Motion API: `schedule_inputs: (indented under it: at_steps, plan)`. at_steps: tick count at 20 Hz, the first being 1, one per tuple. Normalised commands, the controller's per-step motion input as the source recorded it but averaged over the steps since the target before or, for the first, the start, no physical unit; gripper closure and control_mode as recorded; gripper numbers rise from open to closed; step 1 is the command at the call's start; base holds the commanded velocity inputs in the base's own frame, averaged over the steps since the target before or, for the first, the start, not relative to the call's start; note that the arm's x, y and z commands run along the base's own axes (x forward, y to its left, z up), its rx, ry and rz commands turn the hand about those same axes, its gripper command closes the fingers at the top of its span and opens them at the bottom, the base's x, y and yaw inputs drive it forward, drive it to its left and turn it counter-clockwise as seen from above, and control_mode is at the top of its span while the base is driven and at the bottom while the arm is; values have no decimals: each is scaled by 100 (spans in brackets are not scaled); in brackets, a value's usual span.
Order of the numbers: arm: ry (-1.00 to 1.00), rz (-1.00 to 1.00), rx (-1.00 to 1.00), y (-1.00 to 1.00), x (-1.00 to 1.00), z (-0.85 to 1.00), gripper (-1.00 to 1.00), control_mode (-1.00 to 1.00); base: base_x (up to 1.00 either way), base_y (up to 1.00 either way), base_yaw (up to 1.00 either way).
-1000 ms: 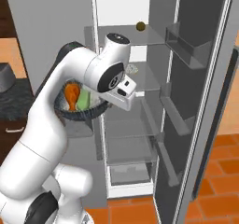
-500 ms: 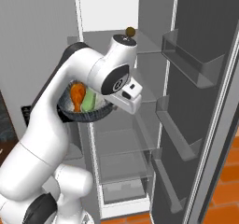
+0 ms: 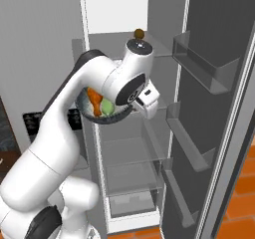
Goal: Pick the chicken drumstick and corn from their plates and place them in the bowl. Then put the bowl in the fridge.
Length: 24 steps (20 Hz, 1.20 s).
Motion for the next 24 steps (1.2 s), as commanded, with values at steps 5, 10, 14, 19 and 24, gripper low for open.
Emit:
schedule_inputs:
  at_steps: [5,10,14,19,24]
  plan:
    - [-29,-39,20,0,25,-16,100,-100,0,0,0]
    - [0,-26,2,-15,-10,4,100,-100,0,0,0]
    - [-3,-24,18,-24,-8,4,100,-100,0,0,0]
    - [-3,1,6,9,19,0,100,-100,0,0,0]
    - [1,11,11,12,51,-12,100,-100,0,0,0]
